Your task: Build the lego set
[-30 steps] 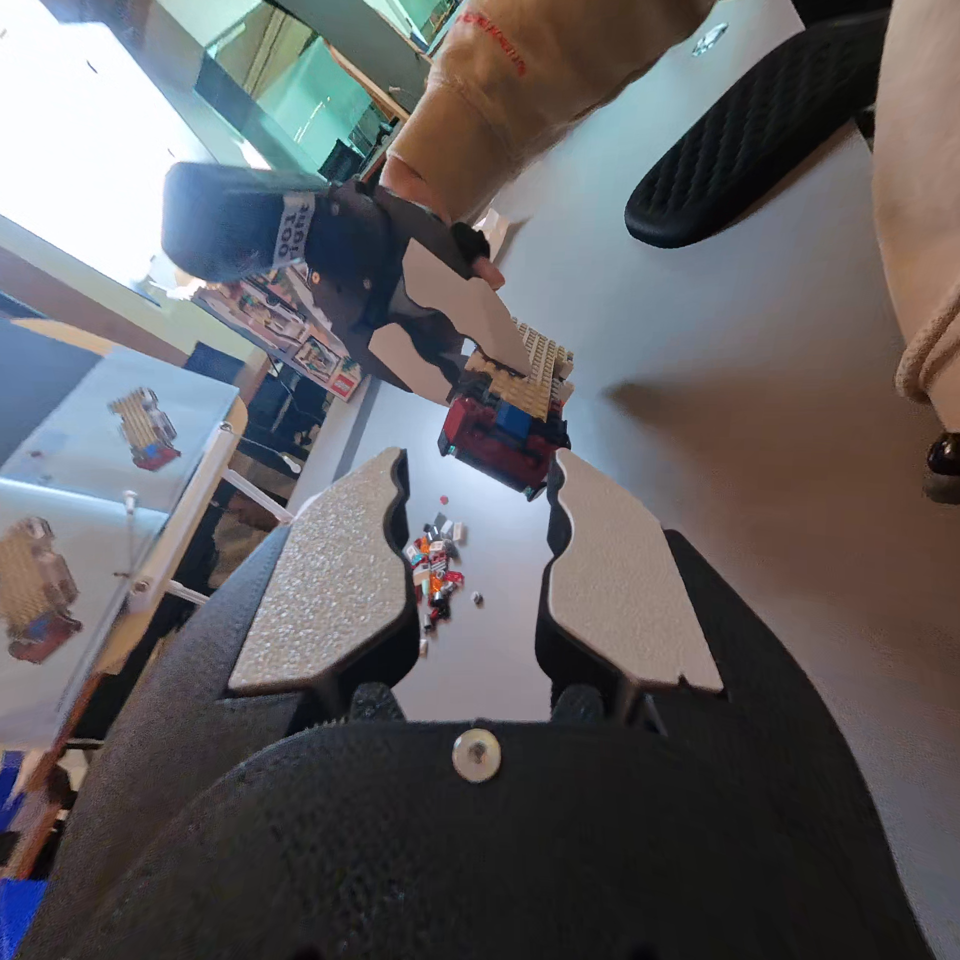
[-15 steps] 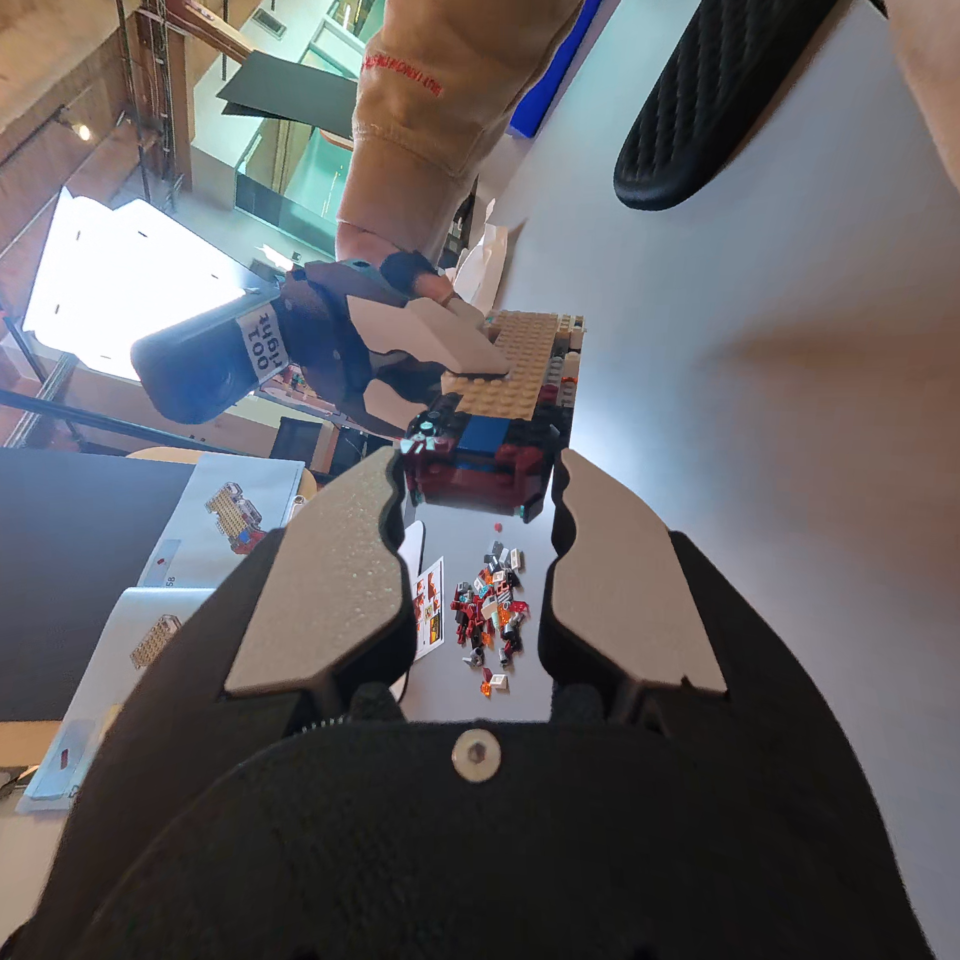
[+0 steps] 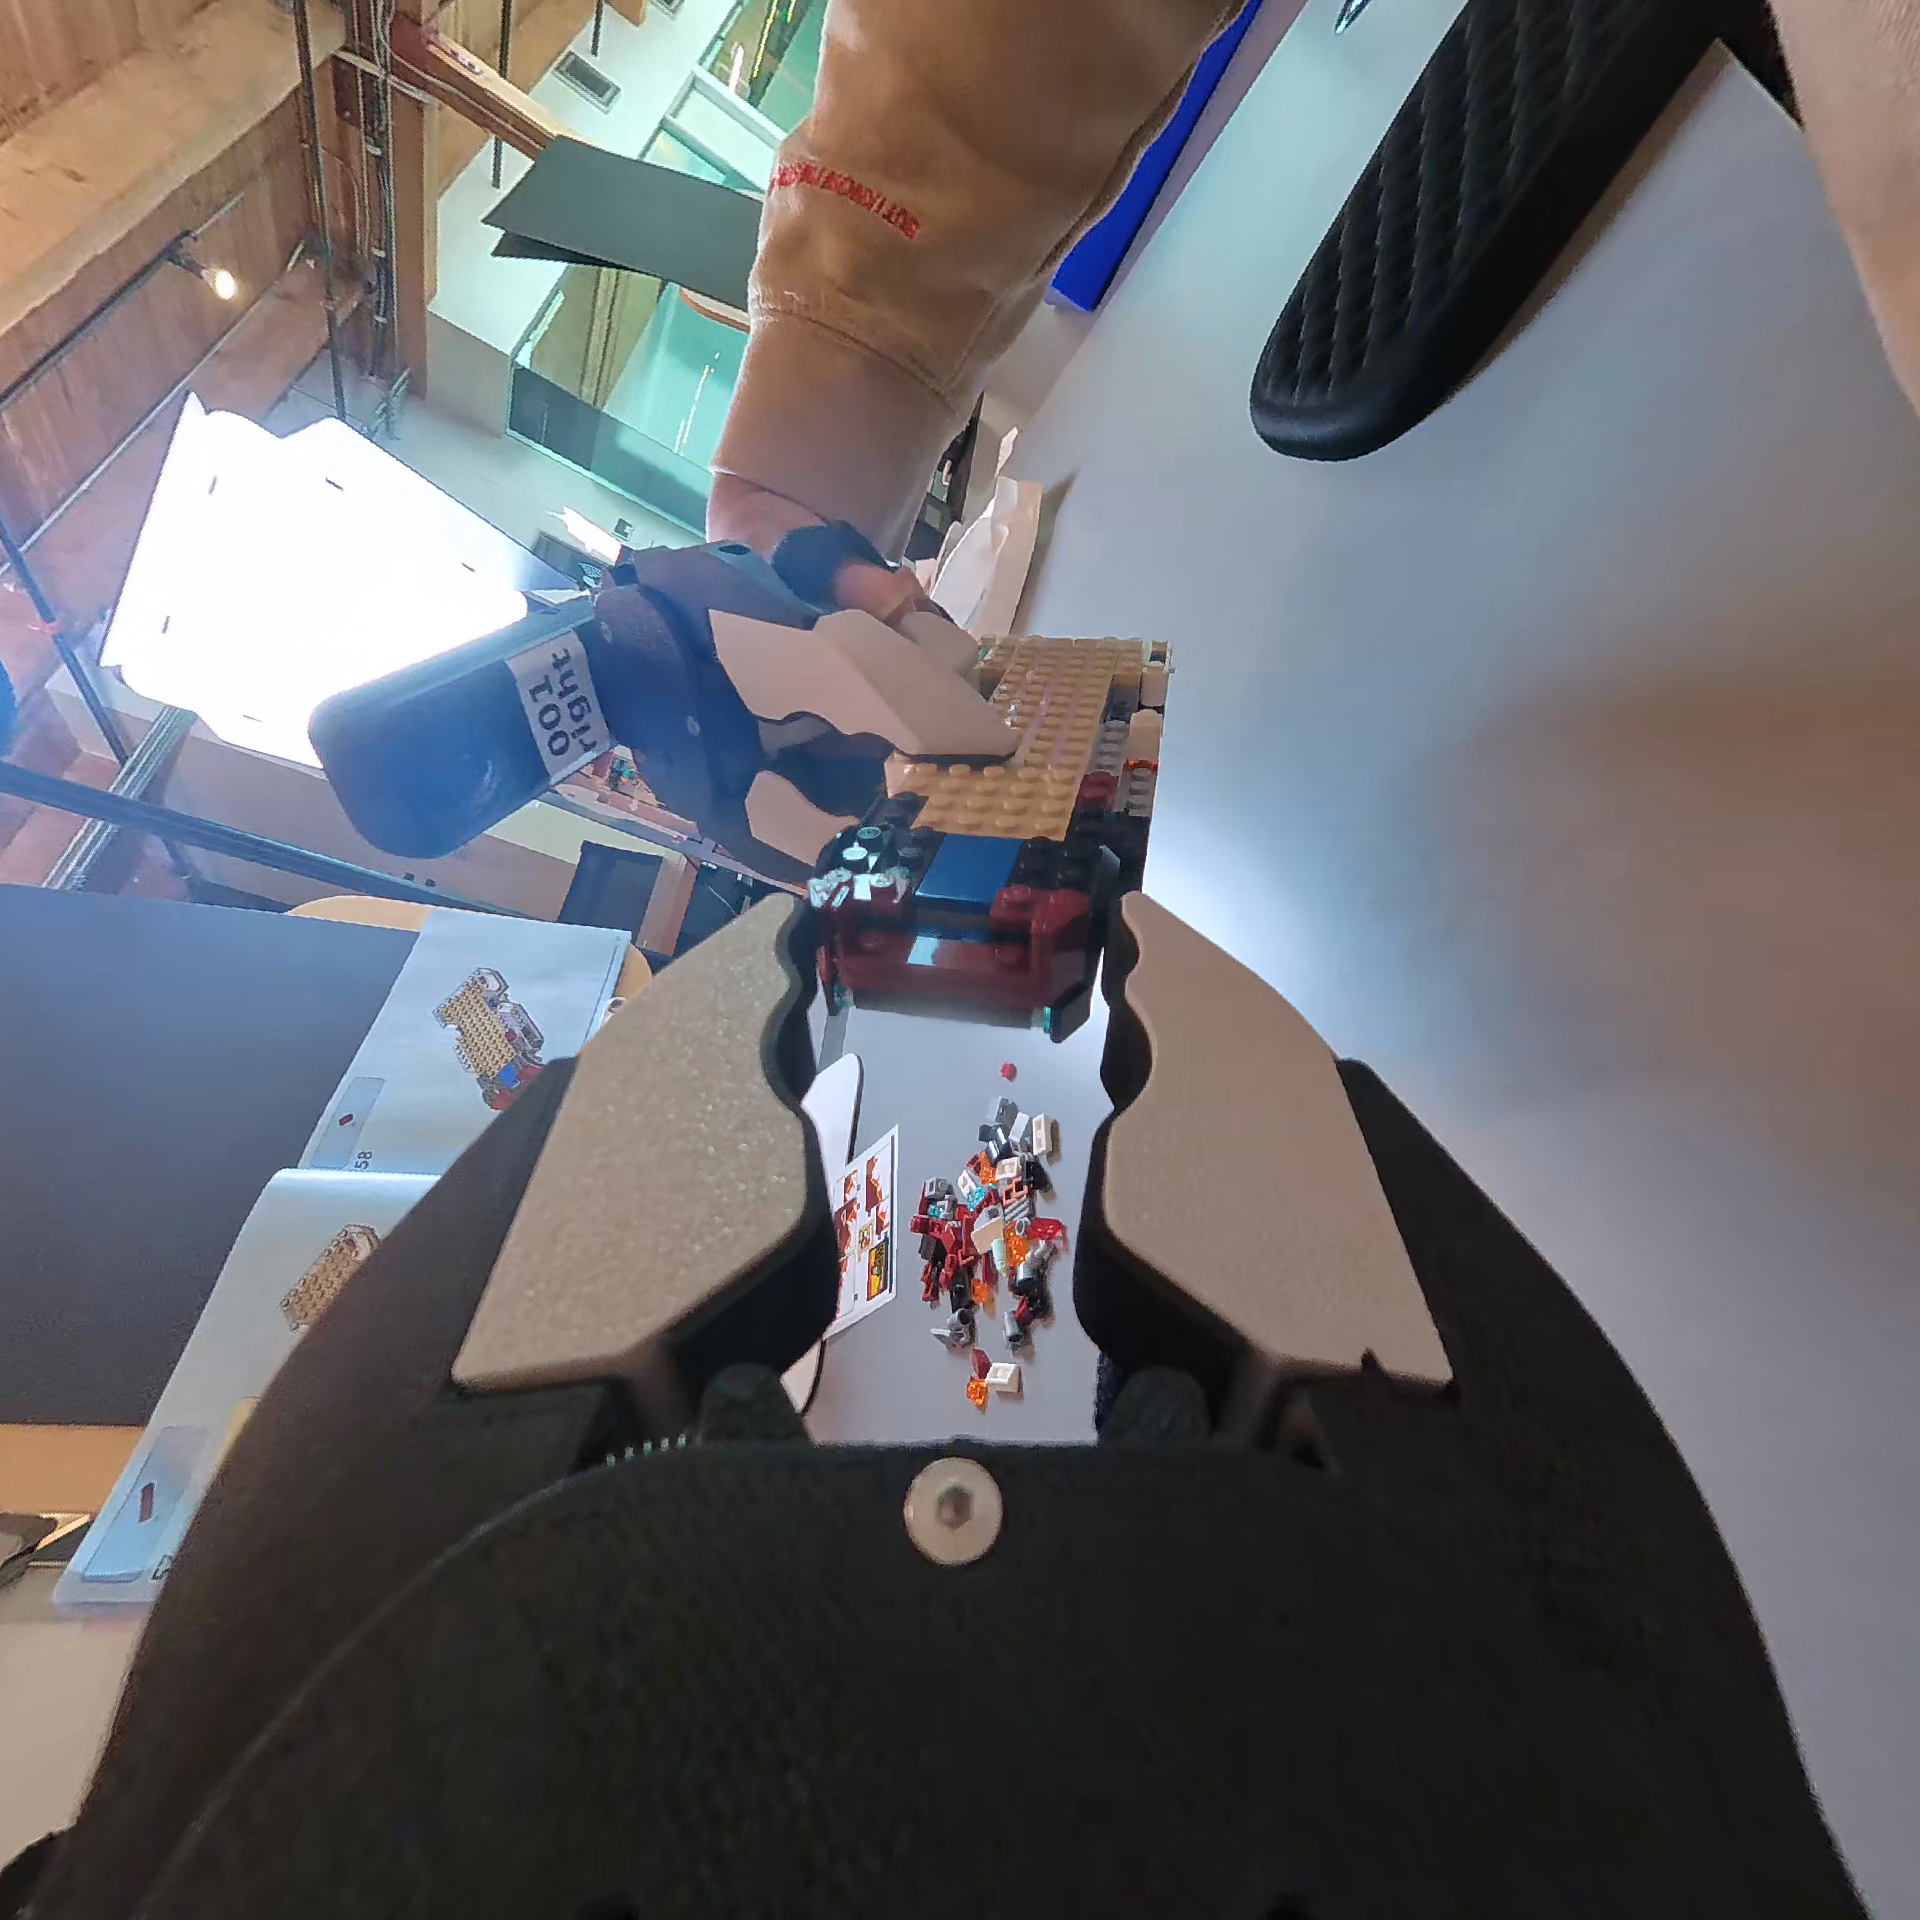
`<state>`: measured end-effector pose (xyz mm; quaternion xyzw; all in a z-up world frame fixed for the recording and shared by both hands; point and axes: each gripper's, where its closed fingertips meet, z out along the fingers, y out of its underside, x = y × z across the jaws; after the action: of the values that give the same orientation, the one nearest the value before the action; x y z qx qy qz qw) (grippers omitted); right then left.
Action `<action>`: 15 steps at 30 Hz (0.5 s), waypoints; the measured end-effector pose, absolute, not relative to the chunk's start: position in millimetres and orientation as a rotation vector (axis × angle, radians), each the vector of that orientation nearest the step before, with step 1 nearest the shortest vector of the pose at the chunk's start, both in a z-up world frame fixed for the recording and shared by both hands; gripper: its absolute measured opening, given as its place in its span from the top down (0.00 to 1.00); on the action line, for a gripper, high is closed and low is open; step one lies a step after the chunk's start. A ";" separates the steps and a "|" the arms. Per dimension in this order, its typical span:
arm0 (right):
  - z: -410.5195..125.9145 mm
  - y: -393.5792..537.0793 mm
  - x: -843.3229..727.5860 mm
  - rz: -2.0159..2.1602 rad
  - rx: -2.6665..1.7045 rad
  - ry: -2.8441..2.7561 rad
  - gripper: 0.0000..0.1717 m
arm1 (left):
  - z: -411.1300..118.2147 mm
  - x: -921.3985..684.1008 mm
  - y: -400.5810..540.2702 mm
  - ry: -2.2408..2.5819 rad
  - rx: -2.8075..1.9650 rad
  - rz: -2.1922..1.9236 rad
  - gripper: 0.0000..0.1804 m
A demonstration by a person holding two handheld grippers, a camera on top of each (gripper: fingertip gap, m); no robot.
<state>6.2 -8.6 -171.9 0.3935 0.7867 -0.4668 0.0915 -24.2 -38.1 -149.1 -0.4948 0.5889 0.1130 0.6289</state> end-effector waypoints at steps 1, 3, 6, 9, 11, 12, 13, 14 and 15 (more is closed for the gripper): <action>-171.4 -8.6 5.9 -1.386 1.168 2.340 0.87 | -148.5 -24.6 -38.1 1.351 -1.133 0.259 0.70; -169.5 -9.5 6.1 -1.389 1.161 2.333 0.87 | -146.3 -24.2 -39.0 1.347 -1.128 0.249 0.70; -168.9 -9.5 6.3 -1.382 1.156 2.329 0.87 | -145.3 -24.2 -39.0 1.349 -1.131 0.246 0.70; -168.7 -9.9 6.4 -1.376 1.149 2.318 0.87 | -144.6 -24.2 -39.5 1.349 -1.139 0.235 0.71; -168.4 -10.6 6.4 -1.377 1.143 2.310 0.87 | -143.8 -24.3 -40.2 1.347 -1.143 0.228 0.71; -168.4 -10.9 6.3 -1.375 1.143 2.308 0.87 | -143.7 -24.4 -40.3 1.347 -1.145 0.225 0.71; -168.4 -10.9 6.2 -1.373 1.142 2.307 0.87 | -143.6 -24.5 -40.5 1.346 -1.146 0.225 0.71; -168.4 -10.7 6.1 -1.371 1.142 2.306 0.87 | -143.7 -24.6 -40.5 1.344 -1.145 0.224 0.71; -168.8 -10.4 5.9 -1.367 1.143 2.307 0.87 | -144.1 -24.9 -40.1 1.343 -1.148 0.221 0.71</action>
<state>5.9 -10.4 -168.8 0.3896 0.7863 -0.4659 0.1133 -24.9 -40.1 -144.1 -0.5012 0.5863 0.0966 0.6291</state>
